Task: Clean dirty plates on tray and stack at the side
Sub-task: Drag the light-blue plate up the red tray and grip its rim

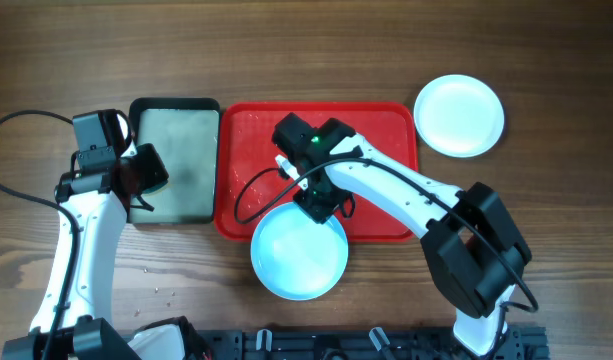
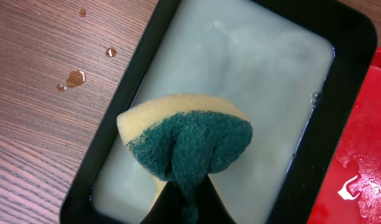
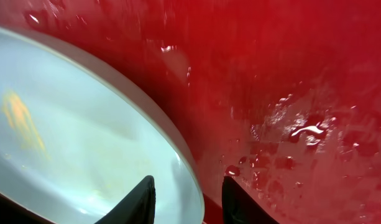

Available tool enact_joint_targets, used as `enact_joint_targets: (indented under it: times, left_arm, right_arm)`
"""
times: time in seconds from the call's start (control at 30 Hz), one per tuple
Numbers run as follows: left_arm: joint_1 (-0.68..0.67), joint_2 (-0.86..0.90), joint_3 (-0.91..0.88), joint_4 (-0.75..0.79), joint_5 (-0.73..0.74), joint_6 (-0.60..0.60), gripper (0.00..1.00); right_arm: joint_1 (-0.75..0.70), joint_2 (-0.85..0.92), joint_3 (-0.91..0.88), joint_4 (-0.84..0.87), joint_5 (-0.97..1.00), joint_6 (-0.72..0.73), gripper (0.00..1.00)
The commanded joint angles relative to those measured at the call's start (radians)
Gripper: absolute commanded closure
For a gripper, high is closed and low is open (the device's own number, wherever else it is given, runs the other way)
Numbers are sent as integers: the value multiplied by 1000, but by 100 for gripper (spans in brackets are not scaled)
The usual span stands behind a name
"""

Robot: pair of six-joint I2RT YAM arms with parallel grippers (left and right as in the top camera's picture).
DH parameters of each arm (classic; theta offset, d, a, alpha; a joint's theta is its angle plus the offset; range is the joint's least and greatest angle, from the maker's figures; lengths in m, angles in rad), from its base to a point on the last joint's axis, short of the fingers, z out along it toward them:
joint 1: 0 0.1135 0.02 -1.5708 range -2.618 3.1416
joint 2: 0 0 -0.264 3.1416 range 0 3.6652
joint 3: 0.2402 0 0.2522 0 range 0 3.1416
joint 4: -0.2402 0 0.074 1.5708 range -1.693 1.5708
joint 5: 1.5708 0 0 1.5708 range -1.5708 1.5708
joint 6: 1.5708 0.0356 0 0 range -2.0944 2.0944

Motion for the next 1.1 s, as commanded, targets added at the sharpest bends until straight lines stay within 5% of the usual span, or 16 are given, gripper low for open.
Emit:
enact_joint_targets:
  times: [0.0,0.17,0.8,1.07]
  left_arm:
    - [4,6,-5,7,16,-10,96]
    - [4,6,-5,6,16,-10,96]
    - [4,6,-5,6,16,-10,96]
    - [4,6,-5,6,16,-10,96]
  right_arm:
    - [5,-22,-21,4,-9,8,68]
    - [4,-22,-21,20,19,21,89]
    - [-8,-22,-34,90,88,70,96]
    - [-167,-21,64,240,135,51,96]
